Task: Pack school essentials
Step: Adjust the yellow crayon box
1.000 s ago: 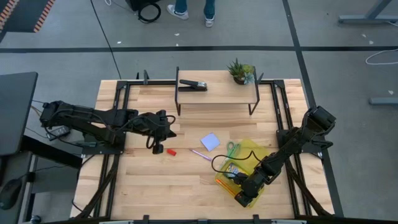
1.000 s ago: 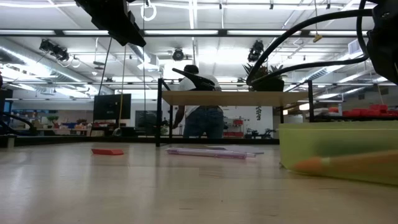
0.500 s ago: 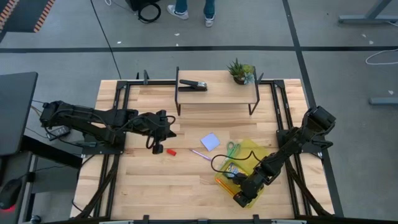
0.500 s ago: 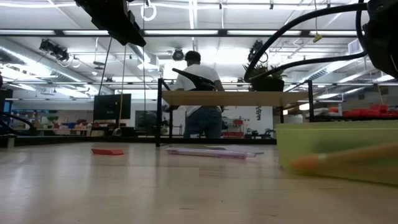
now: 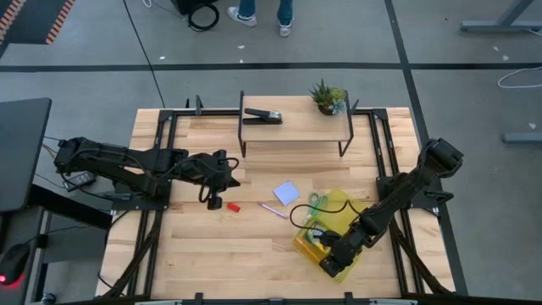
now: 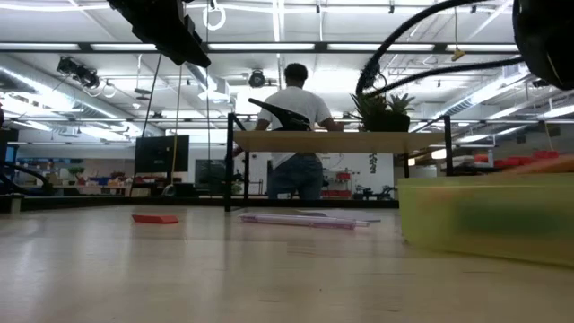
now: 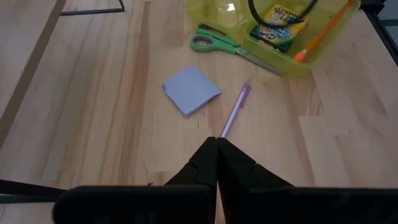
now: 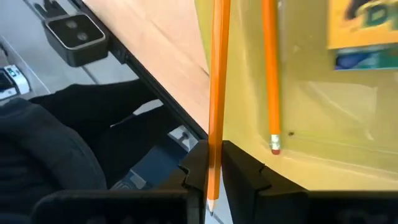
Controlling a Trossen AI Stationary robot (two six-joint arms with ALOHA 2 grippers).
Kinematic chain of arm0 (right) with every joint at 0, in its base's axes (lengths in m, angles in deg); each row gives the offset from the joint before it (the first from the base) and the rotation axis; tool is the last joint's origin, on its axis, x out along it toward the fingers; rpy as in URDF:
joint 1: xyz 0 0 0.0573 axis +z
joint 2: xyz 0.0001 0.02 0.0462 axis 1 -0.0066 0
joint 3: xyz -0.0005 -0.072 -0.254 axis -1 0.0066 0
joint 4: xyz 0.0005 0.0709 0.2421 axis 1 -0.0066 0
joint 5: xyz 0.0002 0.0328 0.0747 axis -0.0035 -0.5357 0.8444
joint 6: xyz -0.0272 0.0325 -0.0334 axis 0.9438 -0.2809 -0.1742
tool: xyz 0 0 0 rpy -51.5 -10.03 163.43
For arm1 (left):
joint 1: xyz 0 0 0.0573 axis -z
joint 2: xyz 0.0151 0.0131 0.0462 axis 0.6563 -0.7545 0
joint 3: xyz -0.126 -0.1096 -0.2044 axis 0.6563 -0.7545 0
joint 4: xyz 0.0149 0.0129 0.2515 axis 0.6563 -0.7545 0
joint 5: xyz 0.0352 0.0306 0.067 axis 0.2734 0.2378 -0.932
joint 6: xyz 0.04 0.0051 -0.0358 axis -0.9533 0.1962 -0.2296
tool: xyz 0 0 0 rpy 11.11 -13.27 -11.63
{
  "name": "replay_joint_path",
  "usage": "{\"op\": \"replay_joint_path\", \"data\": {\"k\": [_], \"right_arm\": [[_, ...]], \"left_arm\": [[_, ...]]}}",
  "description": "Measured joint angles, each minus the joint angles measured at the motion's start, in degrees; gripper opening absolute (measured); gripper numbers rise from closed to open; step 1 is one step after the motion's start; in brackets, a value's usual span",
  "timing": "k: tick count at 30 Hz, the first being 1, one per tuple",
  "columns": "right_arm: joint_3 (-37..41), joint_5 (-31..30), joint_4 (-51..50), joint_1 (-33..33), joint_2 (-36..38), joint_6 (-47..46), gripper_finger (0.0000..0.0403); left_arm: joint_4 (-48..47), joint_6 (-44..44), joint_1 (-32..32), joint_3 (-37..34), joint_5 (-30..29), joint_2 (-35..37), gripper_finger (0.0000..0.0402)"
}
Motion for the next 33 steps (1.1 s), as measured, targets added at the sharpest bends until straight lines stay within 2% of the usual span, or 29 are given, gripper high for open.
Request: {"op": "replay_joint_path", "data": {"k": [5,11,19,33], "right_arm": [[0.0,-3.5,-6.2,0.0,3.5,4.0,0.0048],[-0.1,-11.8,-6.3,1.2,3.2,13.8,0.0048],[0.0,-11.8,-5.3,1.2,1.5,13.8,0.0048],[0.0,-8.7,-8.1,1.6,1.4,15.9,0.0048]], "left_arm": [[0.0,0.0,0.0,0.0,0.0,0.0,0.0018],[0.0,0.0,0.0,0.0,0.0,0.0,0.0024],[0.0,0.2,0.0,0.0,0.0,0.0,0.0011],[0.0,0.2,0.0,0.0,0.0,0.0,0.0017]]}}
